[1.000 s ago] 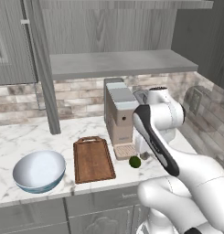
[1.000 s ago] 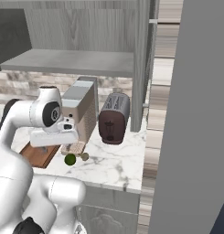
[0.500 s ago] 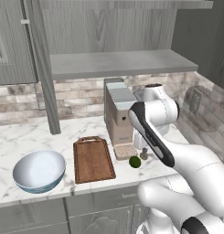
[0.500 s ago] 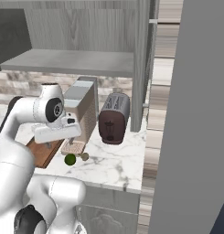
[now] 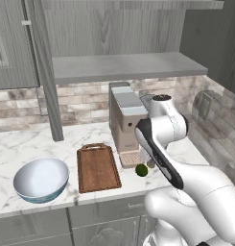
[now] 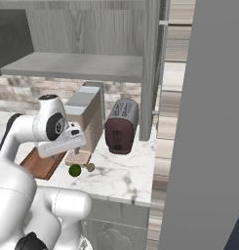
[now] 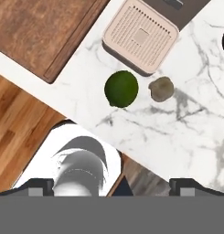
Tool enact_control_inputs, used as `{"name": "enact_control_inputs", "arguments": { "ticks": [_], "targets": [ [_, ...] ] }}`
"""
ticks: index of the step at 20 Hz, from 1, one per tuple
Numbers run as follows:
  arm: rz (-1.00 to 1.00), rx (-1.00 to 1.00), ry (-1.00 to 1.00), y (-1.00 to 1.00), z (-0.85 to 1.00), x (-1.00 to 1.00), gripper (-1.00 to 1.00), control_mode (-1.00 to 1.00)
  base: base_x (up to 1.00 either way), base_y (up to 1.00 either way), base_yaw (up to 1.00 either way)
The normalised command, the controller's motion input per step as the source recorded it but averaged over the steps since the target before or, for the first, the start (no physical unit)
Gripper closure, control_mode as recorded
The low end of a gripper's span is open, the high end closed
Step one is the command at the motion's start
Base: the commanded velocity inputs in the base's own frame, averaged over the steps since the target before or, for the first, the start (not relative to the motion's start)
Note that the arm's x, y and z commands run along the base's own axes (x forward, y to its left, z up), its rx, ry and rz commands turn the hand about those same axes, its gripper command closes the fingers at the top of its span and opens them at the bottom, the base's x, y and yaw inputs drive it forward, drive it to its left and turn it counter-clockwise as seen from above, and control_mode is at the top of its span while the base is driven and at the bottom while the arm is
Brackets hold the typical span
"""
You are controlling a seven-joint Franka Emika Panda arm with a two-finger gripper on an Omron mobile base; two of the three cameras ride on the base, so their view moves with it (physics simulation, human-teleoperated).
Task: Open the cabinet. Place the bowl and condiment on the counter. Then place the lime and garlic on the cutting board.
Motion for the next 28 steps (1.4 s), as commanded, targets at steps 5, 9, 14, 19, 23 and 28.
{"name": "enact_control_inputs", "arguments": {
  "ticks": [5,9,14,19,23,28],
  "targets": [
    [0.01,0.02,-0.02,0.01,-0.03,0.36,-1.0,-1.0,0.0,0.0,0.0],
    [0.02,0.07,0.0,0.02,0.0,0.41,-1.0,-1.0,0.0,0.0,0.0],
    [0.0,0.05,0.0,0.11,0.0,0.36,-1.0,-1.0,0.0,0.0,0.0],
    [0.0,0.01,0.01,0.15,-0.06,0.07,-1.0,-1.0,0.0,0.0,0.0],
    [-0.11,0.0,0.0,0.13,-0.05,-0.01,-1.0,-1.0,0.0,0.0,0.0],
    [-0.19,0.03,0.0,0.02,-0.09,0.0,-1.0,-1.0,0.0,0.0,0.0]
  ]
}}
